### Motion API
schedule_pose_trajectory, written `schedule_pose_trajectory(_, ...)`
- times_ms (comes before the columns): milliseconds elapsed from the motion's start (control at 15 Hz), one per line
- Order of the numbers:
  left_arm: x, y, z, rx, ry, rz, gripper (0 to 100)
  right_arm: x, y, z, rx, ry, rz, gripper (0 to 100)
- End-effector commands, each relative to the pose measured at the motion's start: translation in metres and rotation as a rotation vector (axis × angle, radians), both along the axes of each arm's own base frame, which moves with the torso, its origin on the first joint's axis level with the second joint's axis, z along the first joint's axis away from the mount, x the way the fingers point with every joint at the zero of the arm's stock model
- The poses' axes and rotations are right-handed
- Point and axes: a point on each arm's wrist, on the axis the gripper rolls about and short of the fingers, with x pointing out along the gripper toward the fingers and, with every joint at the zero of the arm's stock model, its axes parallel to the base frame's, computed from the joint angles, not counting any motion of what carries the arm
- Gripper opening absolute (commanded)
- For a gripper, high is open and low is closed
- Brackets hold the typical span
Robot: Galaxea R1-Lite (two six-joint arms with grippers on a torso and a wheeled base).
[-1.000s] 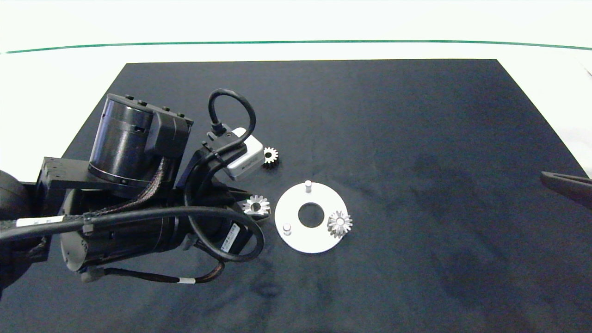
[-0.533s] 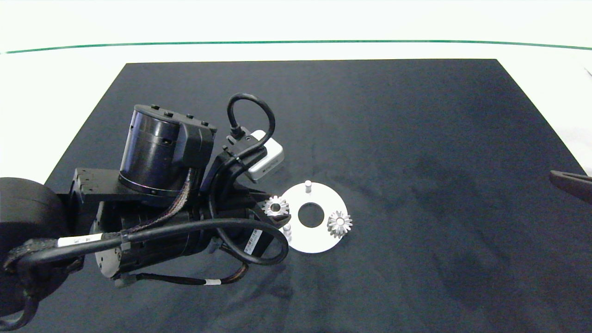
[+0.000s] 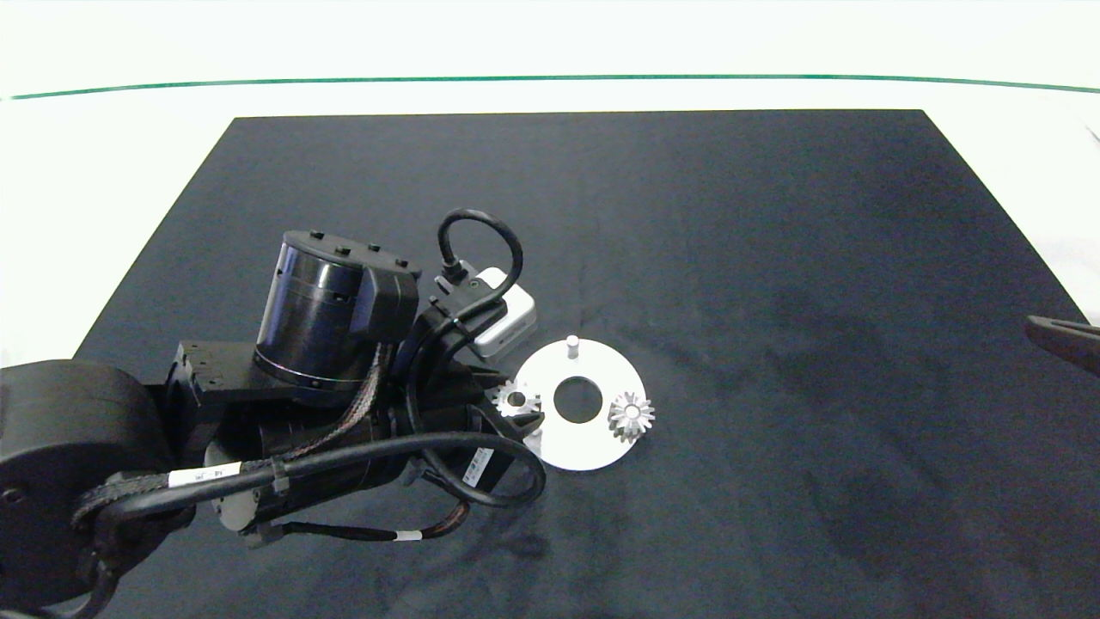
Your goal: Install three planetary gears onto the carrier pins
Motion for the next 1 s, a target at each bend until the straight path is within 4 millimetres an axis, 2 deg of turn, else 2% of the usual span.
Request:
schedule_pose_trajectory(67, 0.002, -0.002, -0.006, 0.013, 0.011, -0.002, 22, 0.000, 0.000, 0.000, -0.002, -0.002, -0.001, 100)
schedule_pose_trajectory(1000, 0.004, -0.008, -0.018, 0.001, -0.011, -0.013, 22, -0.002, -0.001, 0.001, 0.001, -0.007, -0.001, 100)
